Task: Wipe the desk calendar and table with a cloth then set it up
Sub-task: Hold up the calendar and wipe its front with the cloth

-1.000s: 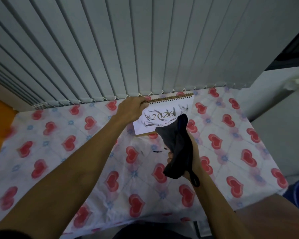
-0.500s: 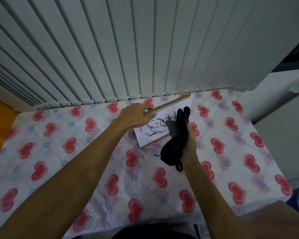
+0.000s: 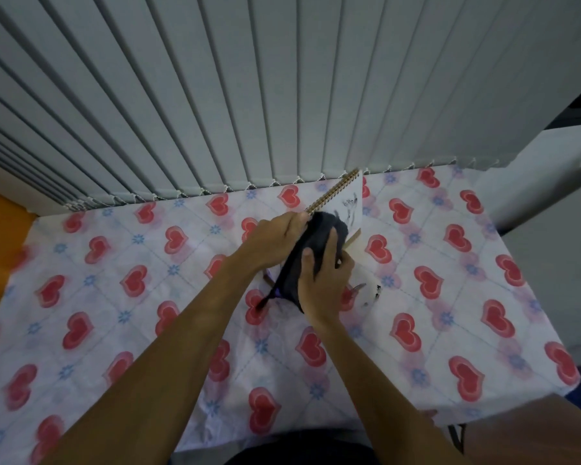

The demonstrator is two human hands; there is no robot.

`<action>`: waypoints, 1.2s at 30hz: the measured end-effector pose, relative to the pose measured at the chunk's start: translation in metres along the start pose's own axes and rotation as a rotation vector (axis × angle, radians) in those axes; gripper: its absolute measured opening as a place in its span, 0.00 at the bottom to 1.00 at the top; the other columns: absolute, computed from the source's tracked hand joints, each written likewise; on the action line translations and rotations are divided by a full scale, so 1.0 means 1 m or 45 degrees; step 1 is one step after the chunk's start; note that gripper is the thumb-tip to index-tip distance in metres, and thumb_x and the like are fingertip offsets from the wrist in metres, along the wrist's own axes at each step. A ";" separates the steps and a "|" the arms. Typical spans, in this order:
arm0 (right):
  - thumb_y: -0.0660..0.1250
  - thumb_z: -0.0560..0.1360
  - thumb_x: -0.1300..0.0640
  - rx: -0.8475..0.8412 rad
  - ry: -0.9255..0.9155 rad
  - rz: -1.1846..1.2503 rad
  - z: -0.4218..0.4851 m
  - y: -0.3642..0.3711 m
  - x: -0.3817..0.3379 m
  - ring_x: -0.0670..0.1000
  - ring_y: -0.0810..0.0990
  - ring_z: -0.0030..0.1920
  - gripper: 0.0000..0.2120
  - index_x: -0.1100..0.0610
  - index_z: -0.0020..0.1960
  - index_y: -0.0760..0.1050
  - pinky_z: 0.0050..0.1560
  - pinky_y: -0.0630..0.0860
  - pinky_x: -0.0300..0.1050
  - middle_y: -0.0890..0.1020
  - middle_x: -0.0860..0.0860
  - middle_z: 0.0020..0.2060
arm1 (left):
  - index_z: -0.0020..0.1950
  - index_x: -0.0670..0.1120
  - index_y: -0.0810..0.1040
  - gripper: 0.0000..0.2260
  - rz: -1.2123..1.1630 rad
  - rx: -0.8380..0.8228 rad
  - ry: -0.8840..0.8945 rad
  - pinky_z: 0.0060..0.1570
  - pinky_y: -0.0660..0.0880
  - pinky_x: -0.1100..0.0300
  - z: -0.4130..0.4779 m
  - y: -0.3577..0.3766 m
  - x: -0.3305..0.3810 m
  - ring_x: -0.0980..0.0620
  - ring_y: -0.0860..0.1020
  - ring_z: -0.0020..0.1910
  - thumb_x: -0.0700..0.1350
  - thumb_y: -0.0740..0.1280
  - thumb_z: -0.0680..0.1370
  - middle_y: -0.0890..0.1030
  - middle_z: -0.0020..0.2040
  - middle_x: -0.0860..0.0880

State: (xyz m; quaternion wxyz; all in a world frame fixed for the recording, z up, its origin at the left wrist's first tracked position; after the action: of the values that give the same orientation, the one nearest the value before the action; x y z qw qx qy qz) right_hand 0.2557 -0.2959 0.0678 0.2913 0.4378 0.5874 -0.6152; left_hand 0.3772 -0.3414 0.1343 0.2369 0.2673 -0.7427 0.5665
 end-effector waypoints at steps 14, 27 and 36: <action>0.57 0.82 0.44 0.081 0.116 0.173 -0.007 0.016 -0.001 0.52 0.69 0.60 0.28 0.53 0.79 0.60 0.60 0.67 0.39 0.67 0.59 0.65 | 0.56 0.47 0.78 0.21 -0.080 0.043 -0.002 0.52 0.75 0.55 -0.006 0.008 -0.001 0.48 0.80 0.48 0.56 0.49 0.84 0.81 0.47 0.48; 0.56 0.83 0.47 0.009 0.217 0.352 -0.013 0.025 -0.008 0.55 0.72 0.60 0.25 0.47 0.79 0.58 0.65 0.74 0.49 0.65 0.57 0.66 | 0.57 0.44 0.78 0.25 -0.332 -0.137 -0.196 0.61 0.73 0.53 -0.012 0.008 0.001 0.47 0.79 0.57 0.59 0.48 0.84 0.81 0.56 0.45; 0.54 0.79 0.38 -0.130 0.329 0.113 -0.010 0.025 0.033 0.62 0.76 0.60 0.30 0.51 0.78 0.61 0.61 0.77 0.55 0.73 0.61 0.64 | 0.78 0.45 0.60 0.25 -0.421 -0.248 -0.187 0.70 0.53 0.62 -0.009 0.011 -0.001 0.51 0.60 0.77 0.57 0.49 0.85 0.62 0.78 0.49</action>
State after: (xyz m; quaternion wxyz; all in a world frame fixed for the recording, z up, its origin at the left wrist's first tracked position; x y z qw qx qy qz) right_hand 0.2645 -0.2843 0.0274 0.2620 0.5236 0.6305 -0.5096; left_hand 0.3710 -0.3296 0.1276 0.2967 0.4021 -0.7551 0.4243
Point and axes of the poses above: each hand's wrist, its own z-axis towards the middle knuckle, its own y-axis out of the palm, x = y × z, the point moved 6 cm from there along z, towards the middle knuckle
